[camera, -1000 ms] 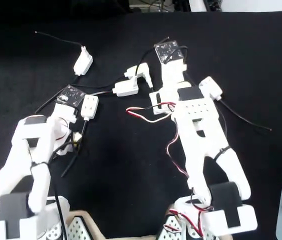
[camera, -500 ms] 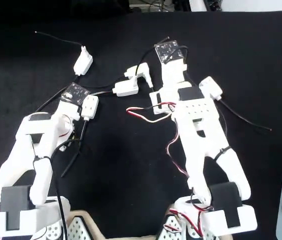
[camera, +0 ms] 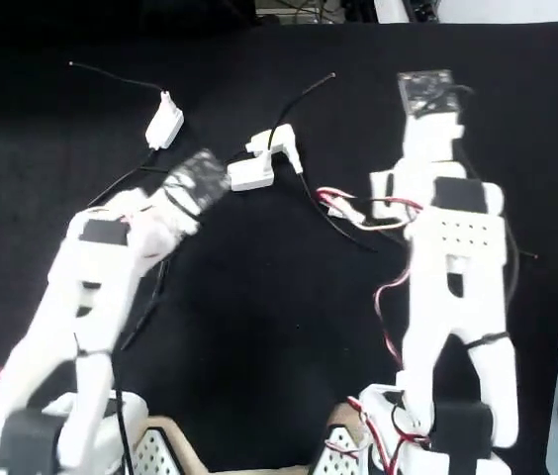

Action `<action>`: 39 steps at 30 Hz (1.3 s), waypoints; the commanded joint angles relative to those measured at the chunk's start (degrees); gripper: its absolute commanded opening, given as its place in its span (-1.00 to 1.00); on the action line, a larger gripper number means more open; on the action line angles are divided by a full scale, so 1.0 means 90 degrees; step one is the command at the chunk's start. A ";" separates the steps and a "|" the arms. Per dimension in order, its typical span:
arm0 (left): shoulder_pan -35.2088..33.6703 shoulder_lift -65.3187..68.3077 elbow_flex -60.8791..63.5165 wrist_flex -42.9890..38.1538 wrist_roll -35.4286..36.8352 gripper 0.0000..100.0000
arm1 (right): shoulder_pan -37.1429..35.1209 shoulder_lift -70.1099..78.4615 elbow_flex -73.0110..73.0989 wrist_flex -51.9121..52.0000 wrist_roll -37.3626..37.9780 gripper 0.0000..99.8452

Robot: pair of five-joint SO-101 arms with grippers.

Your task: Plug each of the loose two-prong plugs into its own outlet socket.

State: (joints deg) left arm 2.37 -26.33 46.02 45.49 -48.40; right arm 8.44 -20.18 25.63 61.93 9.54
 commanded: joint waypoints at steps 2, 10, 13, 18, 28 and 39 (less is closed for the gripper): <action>0.0943 -0.1338 0.0151 0.0029 -0.0567 -0.94 | 0.0479 -0.0181 -0.0523 0.0029 0.0059 -0.70; 0.2525 -0.1602 0.0923 0.0000 -0.2110 -0.94 | 0.1280 -0.0220 -0.0630 0.0039 0.0059 -0.70; 0.3160 -0.1612 0.1382 -0.0440 -0.2159 -0.94 | 0.1455 -0.0220 -0.0669 0.0049 0.0059 -0.70; 0.4000 -0.1602 0.1890 -0.0977 -0.1788 -0.93 | 0.1485 -0.0210 -0.0737 0.0078 0.0059 -0.70; 0.3551 -0.1670 0.1372 -0.0674 0.0244 -0.58 | 0.1475 -0.0171 -0.0747 0.0068 0.0059 -0.70; 0.2095 -0.3087 0.0386 0.1270 0.1231 -0.69 | 0.1074 -0.0210 -0.1089 0.1006 0.0498 -0.70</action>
State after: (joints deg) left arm 26.37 -45.49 53.23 52.35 -41.98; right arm 20.75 -20.26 20.35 67.03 10.42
